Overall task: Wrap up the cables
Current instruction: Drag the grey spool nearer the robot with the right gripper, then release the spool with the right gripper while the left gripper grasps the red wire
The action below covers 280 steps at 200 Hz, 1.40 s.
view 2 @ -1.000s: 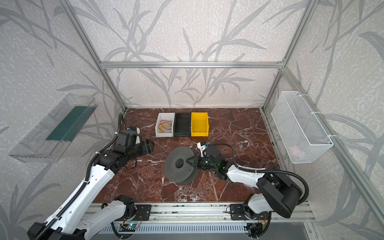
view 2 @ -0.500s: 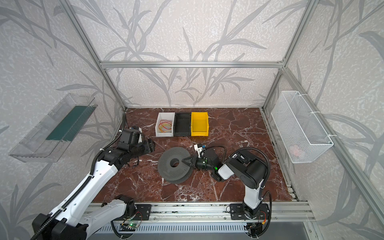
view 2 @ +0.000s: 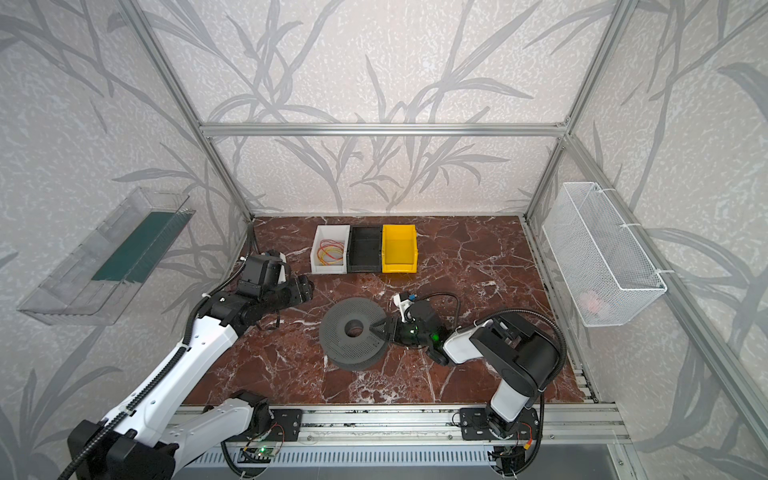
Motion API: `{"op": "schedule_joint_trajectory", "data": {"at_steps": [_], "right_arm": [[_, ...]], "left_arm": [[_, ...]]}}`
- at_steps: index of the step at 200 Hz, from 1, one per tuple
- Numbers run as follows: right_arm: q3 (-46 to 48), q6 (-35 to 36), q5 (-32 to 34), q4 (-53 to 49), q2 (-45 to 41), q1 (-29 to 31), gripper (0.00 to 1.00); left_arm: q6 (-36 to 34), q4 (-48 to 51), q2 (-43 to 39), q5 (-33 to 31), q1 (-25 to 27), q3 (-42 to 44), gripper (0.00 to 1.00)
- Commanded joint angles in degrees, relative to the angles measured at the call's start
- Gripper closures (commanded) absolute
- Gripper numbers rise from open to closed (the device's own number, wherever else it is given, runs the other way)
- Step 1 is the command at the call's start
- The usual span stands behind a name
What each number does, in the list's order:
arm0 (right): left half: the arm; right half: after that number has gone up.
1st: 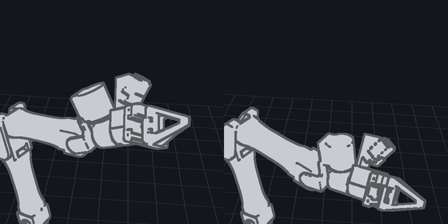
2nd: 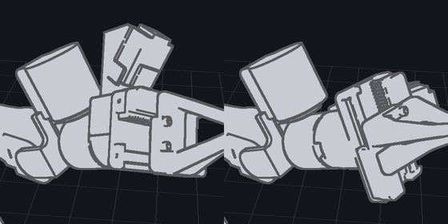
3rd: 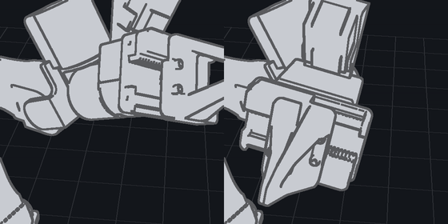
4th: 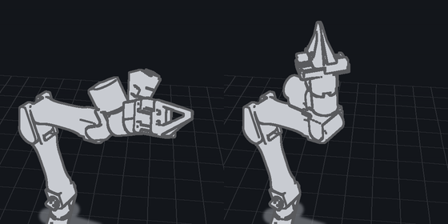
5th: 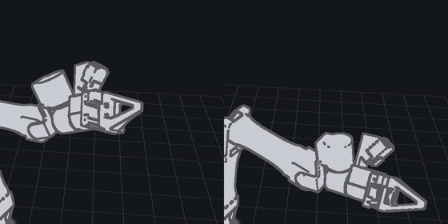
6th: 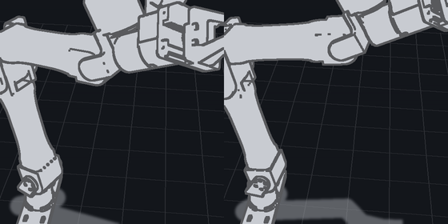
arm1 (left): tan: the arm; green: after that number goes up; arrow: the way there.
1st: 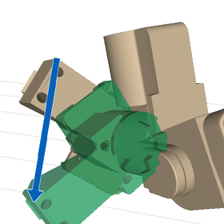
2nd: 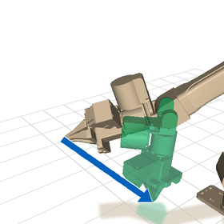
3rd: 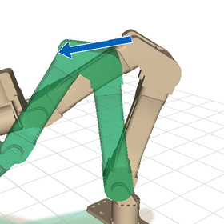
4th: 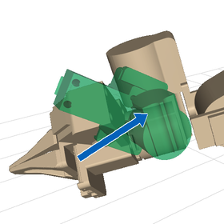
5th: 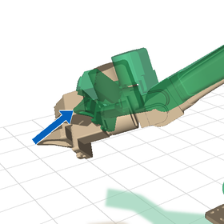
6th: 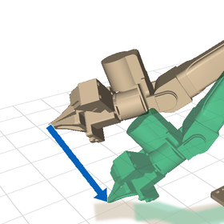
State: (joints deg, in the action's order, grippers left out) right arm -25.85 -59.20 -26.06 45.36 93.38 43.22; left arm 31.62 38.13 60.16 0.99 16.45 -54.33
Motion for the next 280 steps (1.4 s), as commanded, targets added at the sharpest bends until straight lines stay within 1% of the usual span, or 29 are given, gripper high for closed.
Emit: {"op": "schedule_joint_trajectory", "data": {"at_steps": [1, 19, 39, 49, 83, 87, 90, 96, 119, 136, 144, 150, 155, 162, 176, 196, 226, 257, 280], "right_arm": [[-1.23, 8.55, 3.27, -14.99, -7.64, 0.28, 0.32], [-2.50, 13.52, 6.89, -26.21, -14.97, 0.37, 0.23], [-3.63, 18.67, 11.43, -36.66, -22.84, 0.37, 0.18], [-4.08, 20.46, 13.49, -40.46, -25.56, 0.37, 0.17], [-4.02, 22.30, 17.72, -45.70, -31.56, 0.22, 0.17], [-4.44, 22.36, 17.95, -46.61, -32.39, 0.13, 0.17], [-4.79, 24.02, 18.17, -47.42, -32.99, 0.12, 0.17], [-5.56, 24.94, 18.68, -48.94, -34.36, 0.11, 0.17], [-8.96, 27.42, 20.72, -52.73, -38.05, 0.11, 0.17], [-11.85, 29.05, 21.27, -54.02, -37.83, -0.07, 0.17], [-12.91, 29.54, 21.07, -53.87, -37.15, -0.08, 0.17], [-13.64, 29.75, 20.97, -53.61, -36.52, -0.13, 0.17], [-13.86, 29.84, 20.88, -53.21, -36.03, -0.09, 0.17], [-13.97, 29.76, 20.79, -52.32, -35.38, -0.16, 0.17], [-13.09, 29.21, 20.70, -49.96, -34.24, -0.16, 0.17], [-11.88, 28.57, 20.21, -47.31, -32.65, -0.49, 0.17], [-10.94, 28.57, 17.76, -45.37, -30.69, -2.27, 0.17], [-10.54, 29.12, 15.01, -44.94, -29.51, -5.46, 0.17], [-10.17, 29.39, 13.81, -44.25, -28.75, -7.02, 0.17]], "left_arm": [[-0.62, 3.71, -0.35, -0.44, -0.01, -2.35, 0.16], [-1.25, 6.49, 0.27, -0.31, -0.01, -3.14, 0.17], [-1.96, 8.82, 1.34, -0.25, -0.10, -3.98, 0.18], [-2.15, 9.21, 2.08, 0.05, -0.10, -4.36, 0.18], [-2.94, 7.63, 5.67, 1.79, -0.19, -6.52, 0.20], [-3.15, 7.68, 6.67, 1.74, -0.19, -7.42, 0.21], [-3.36, 7.81, 7.30, 1.64, -0.19, -8.28, 0.21], [-3.98, 8.20, 9.16, 1.60, -0.19, -10.18, 0.22], [-6.14, 9.89, 16.67, 1.99, -0.19, -18.11, 0.25], [-7.54, 11.38, 23.03, 0.50, -0.32, -23.86, 0.29], [-7.57, 12.20, 26.09, -0.56, -0.56, -26.39, 0.34], [-5.96, 13.11, 28.36, -2.96, -0.69, -28.14, 0.38], [-5.35, 13.60, 29.97, -4.66, -0.84, -29.48, 0.40], [-5.52, 13.16, 32.37, -5.15, -1.36, -30.57, 0.41], [-5.48, 12.16, 36.12, -3.28, -2.56, -32.94, 0.41], [-5.59, 12.00, 41.31, 1.26, -4.24, -37.06, 0.43], [-4.36, 9.80, 47.55, 5.29, -6.27, -40.84, 0.46], [-2.94, 8.82, 52.99, 5.57, -7.37, -44.19, 0.48], [-2.02, 6.36, 55.67, 7.89, -7.74, -45.39, 0.49]]}}
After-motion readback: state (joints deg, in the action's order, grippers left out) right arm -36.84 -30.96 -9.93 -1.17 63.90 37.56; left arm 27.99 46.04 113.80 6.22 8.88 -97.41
